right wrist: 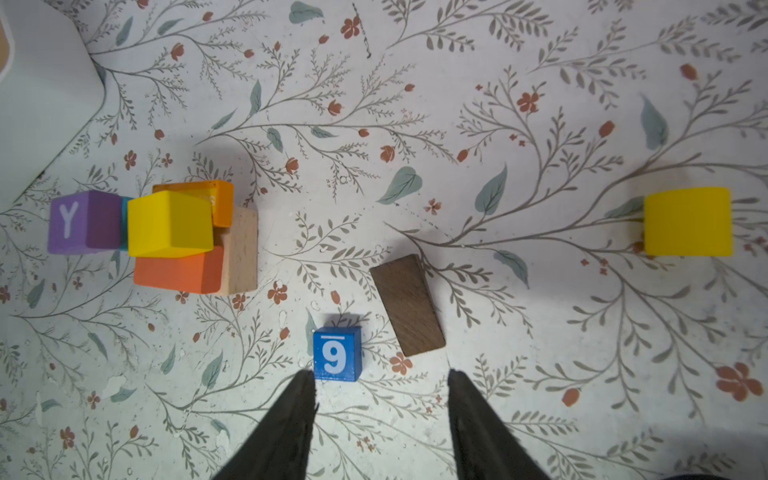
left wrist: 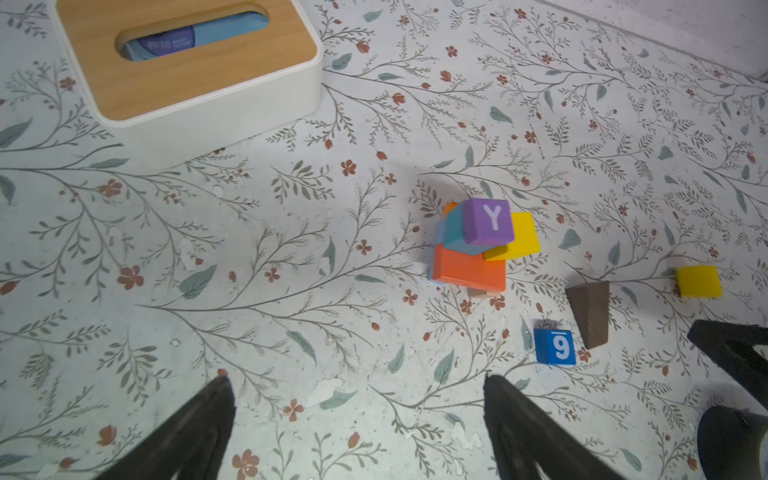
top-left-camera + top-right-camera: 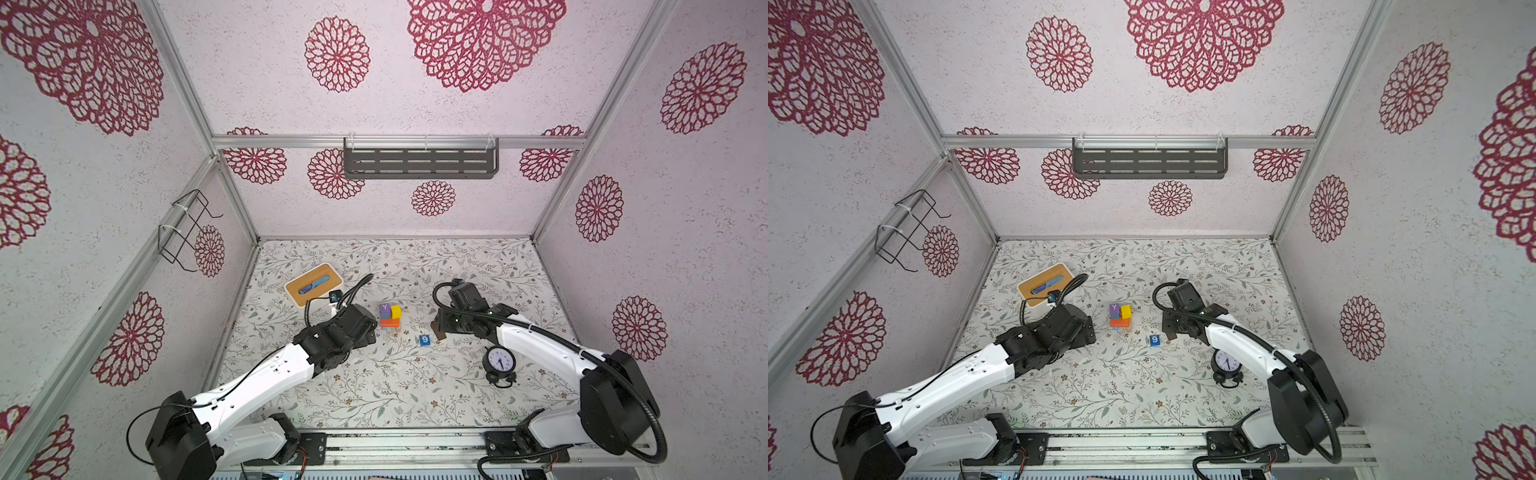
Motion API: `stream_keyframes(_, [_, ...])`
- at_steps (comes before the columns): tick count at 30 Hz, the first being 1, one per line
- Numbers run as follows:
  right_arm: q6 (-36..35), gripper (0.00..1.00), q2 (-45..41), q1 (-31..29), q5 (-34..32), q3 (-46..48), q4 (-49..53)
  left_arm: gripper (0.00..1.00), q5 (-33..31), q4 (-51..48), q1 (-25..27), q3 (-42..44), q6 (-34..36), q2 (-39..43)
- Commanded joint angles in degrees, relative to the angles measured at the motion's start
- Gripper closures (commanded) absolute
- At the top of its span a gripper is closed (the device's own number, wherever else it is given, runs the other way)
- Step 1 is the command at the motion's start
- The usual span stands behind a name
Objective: Build the wood block tower
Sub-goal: 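Lower the right gripper around the blue 9 cube and close it, then lift the blue 9 cube with the right gripper over the structure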
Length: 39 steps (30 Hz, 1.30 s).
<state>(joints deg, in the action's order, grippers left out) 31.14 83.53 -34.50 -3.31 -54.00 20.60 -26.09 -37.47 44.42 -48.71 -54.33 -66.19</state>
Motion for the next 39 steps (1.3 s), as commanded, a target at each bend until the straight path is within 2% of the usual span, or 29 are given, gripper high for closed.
stream_keyframes(1, [-0.04, 0.44, 3.24, -2.04, -1.17, -1.84, 1.61, 0.02, 1.65, 2.79, -1.97, 2.36, 0.35, 2.28])
stream_keyframes(4, [0.47, 0.44, 6.52, -3.82, -1.89, -3.31, 1.53, 0.0, 2.93, 4.17, -3.58, 4.98, 0.54, 3.21])
stream_keyframes(10, [0.89, 0.4, 11.61, -6.85, -3.48, -6.35, 2.69, 0.03, 5.09, 6.6, -5.95, 8.5, 0.97, 2.67])
stream_keyframes(23, [1.87, 0.4, 14.87, -8.83, -4.51, -6.21, 2.73, 0.03, 7.06, 8.9, -7.86, 10.87, 1.42, 2.03])
stream_keyframes(35, [1.72, 0.52, 17.52, -9.0, -3.94, -7.43, 2.46, 0.03, 7.08, 8.45, -8.23, 11.18, 1.15, 3.11])
stream_keyframes(39, [1.39, 0.61, 17.91, -9.09, -3.82, -7.85, 2.64, 0.03, 7.1, 8.27, -8.48, 11.27, 1.0, 3.49])
